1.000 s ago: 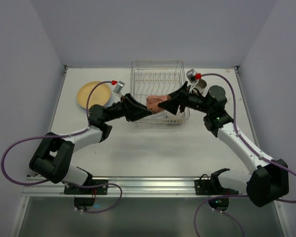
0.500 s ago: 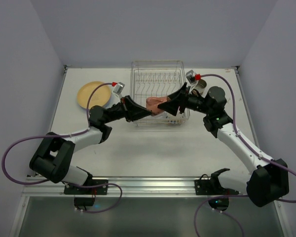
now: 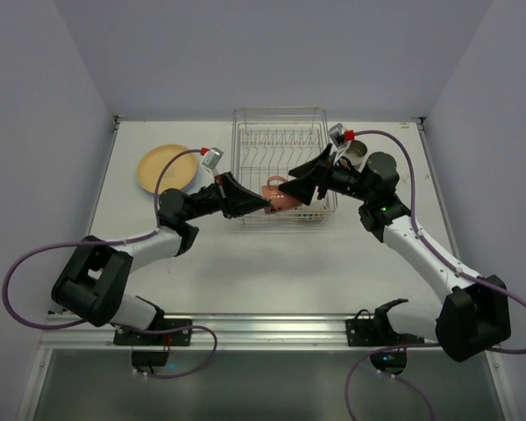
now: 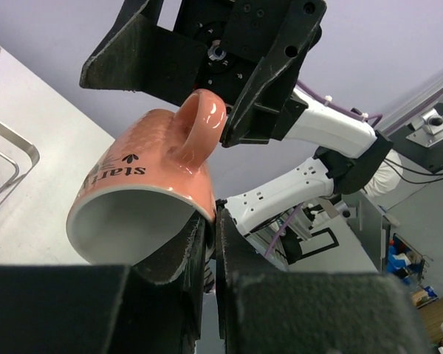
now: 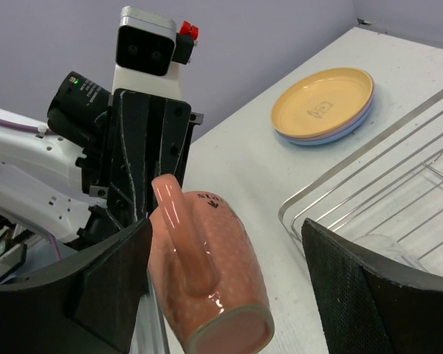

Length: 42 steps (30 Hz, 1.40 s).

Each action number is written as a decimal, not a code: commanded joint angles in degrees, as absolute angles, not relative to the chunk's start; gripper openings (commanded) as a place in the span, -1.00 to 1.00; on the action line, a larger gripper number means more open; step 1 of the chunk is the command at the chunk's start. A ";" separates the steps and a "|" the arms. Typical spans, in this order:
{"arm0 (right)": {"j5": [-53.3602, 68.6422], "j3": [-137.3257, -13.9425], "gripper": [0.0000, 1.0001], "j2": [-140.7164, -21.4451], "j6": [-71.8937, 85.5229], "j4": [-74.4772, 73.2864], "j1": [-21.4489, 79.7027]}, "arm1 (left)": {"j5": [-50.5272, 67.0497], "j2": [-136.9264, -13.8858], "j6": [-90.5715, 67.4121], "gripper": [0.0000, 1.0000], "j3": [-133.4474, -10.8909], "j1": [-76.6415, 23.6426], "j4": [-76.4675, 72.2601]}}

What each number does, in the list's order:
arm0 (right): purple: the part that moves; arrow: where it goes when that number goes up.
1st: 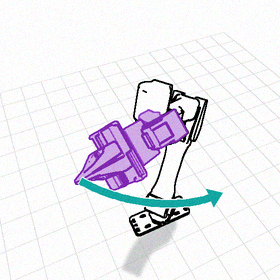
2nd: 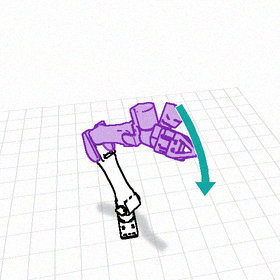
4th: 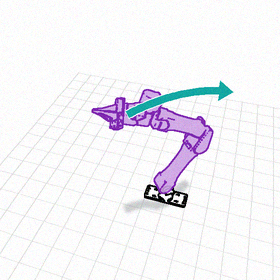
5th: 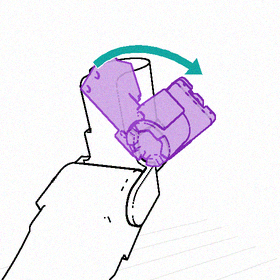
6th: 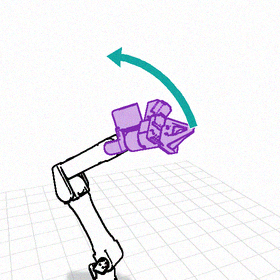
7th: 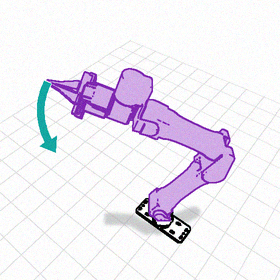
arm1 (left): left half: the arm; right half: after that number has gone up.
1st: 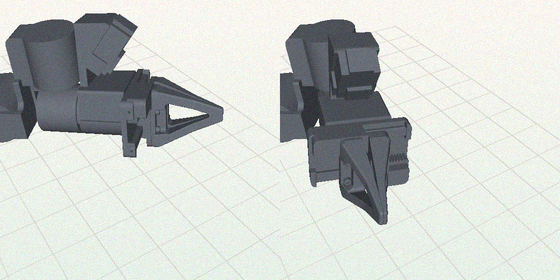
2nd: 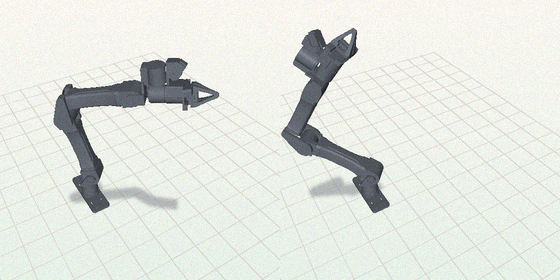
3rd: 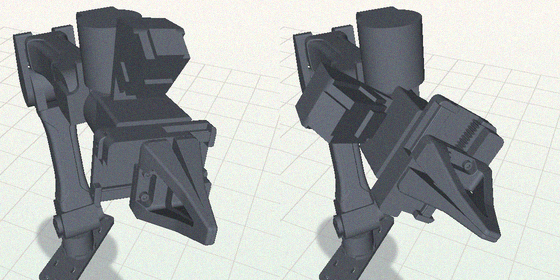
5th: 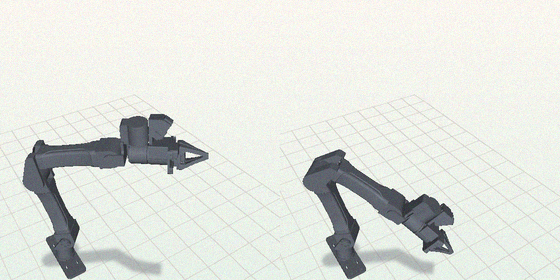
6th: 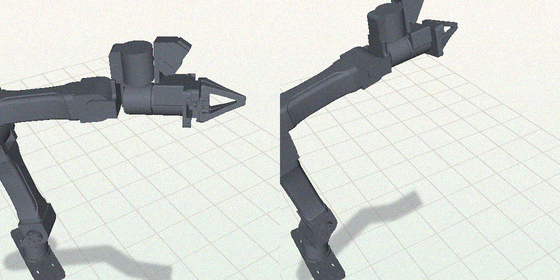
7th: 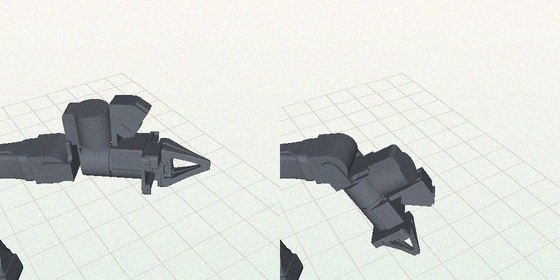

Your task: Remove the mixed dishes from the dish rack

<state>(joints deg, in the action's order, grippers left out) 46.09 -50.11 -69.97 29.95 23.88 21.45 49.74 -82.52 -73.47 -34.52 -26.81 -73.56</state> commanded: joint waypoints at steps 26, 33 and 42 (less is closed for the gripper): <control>21.80 -40.43 0.98 -54.49 26.54 26.28 20.39 | 42.02 -68.12 -43.08 -1.00 -41.30 -21.45 -37.05; 22.15 -40.17 0.98 -54.84 27.16 26.28 20.39 | 27.97 -61.27 -38.59 -1.00 -42.27 -19.86 -23.04; 22.85 -39.99 0.98 -55.02 27.51 25.66 20.30 | -0.07 -52.47 -39.46 -1.00 -44.29 -19.60 -2.13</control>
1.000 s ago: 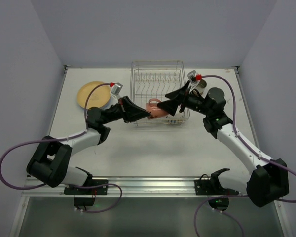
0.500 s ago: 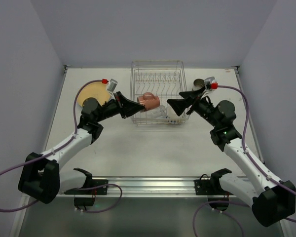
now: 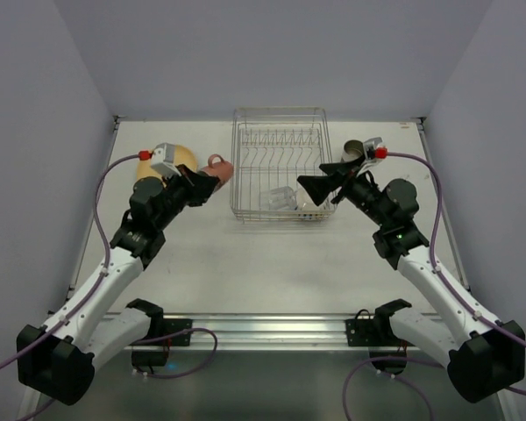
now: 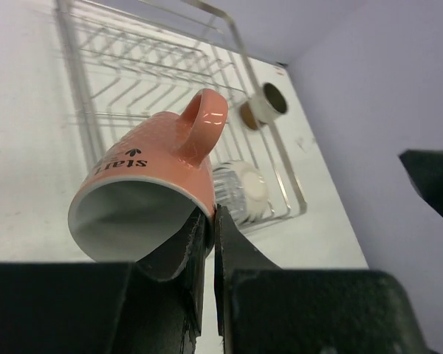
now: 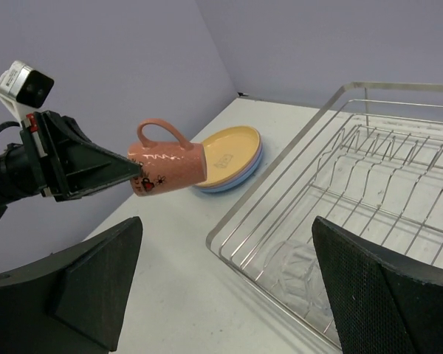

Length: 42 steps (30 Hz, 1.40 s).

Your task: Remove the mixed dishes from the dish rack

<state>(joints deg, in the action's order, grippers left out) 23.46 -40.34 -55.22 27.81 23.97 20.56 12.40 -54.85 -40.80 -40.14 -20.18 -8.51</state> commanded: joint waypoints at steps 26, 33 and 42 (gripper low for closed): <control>21.45 -32.00 0.98 -62.31 31.02 34.10 20.39 | -47.28 -69.16 -51.06 -1.00 -59.23 -14.94 35.14; 20.30 -31.38 0.97 -63.63 30.85 35.25 20.48 | -47.28 -80.32 -59.56 -1.00 -68.01 -8.97 44.63; 19.78 -30.76 0.97 -63.54 30.41 35.16 20.48 | -37.64 -90.70 -59.15 -1.00 -74.97 -1.59 48.78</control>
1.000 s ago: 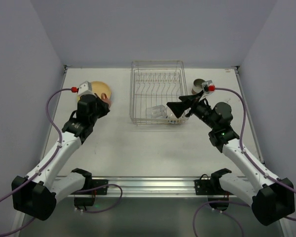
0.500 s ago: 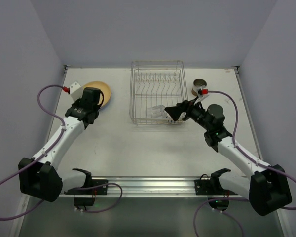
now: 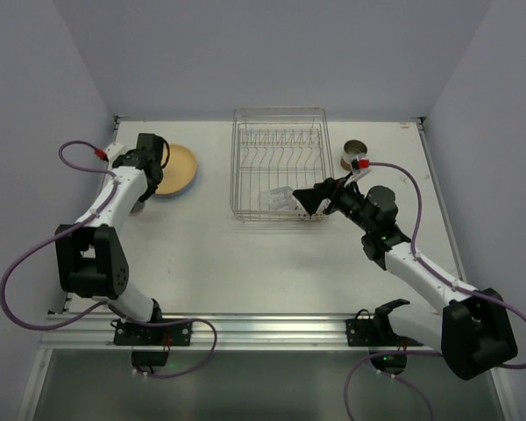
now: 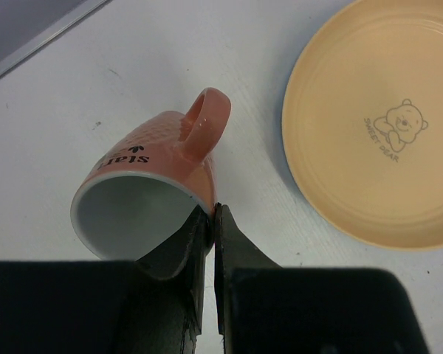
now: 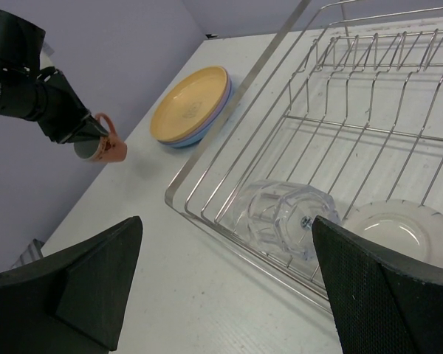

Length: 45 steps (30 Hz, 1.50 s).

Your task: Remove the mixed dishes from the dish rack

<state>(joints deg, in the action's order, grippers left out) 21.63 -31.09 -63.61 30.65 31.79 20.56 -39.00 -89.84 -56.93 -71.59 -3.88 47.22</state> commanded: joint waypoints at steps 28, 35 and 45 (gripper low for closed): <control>20.48 -31.11 0.96 -64.25 30.23 34.63 20.48 | -22.85 -93.08 -54.84 -0.49 -73.92 7.03 40.17; 20.57 -31.11 0.97 -64.34 30.15 34.63 20.48 | -21.97 -92.02 -54.05 -0.30 -73.65 7.29 39.29; 20.83 -31.46 0.97 -64.86 30.15 34.45 20.39 | -18.82 -90.27 -52.21 0.18 -72.34 7.29 35.95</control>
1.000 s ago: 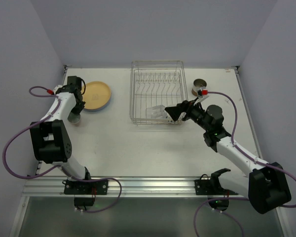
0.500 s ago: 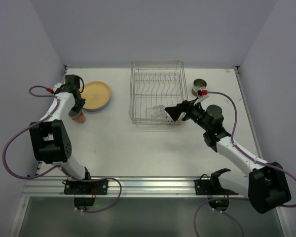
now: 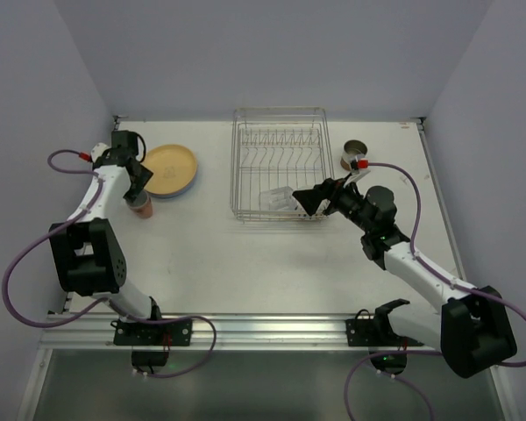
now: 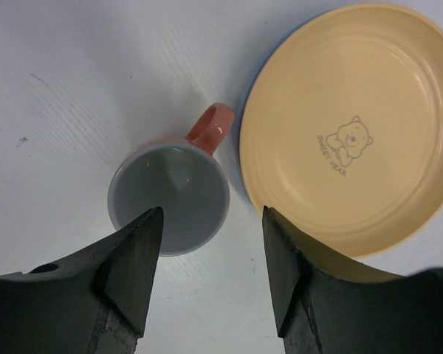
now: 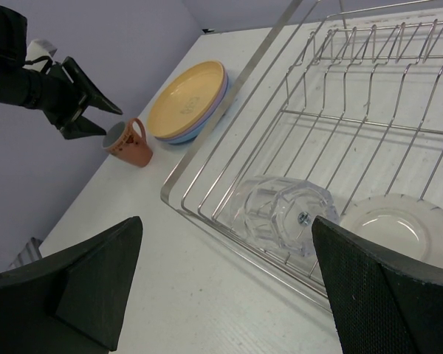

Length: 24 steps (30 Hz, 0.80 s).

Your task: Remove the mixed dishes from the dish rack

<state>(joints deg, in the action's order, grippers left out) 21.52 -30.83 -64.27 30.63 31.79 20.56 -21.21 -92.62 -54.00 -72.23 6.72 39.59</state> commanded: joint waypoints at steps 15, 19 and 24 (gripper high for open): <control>21.53 -39.45 0.98 -71.71 29.18 24.79 20.83 | -10.73 -78.94 -47.12 1.00 -63.56 6.51 27.96; 20.92 -42.62 0.98 -74.09 27.69 20.05 21.01 | -9.13 -74.45 -44.91 1.00 -58.98 3.17 22.69; 22.59 -45.70 0.98 -77.60 27.33 16.62 21.18 | -13.53 -70.14 -40.27 1.00 -56.78 -6.92 18.90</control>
<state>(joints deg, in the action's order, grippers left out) 21.98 -42.17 -75.88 28.80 19.73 20.80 -12.36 -73.01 -45.30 -57.12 -1.93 25.23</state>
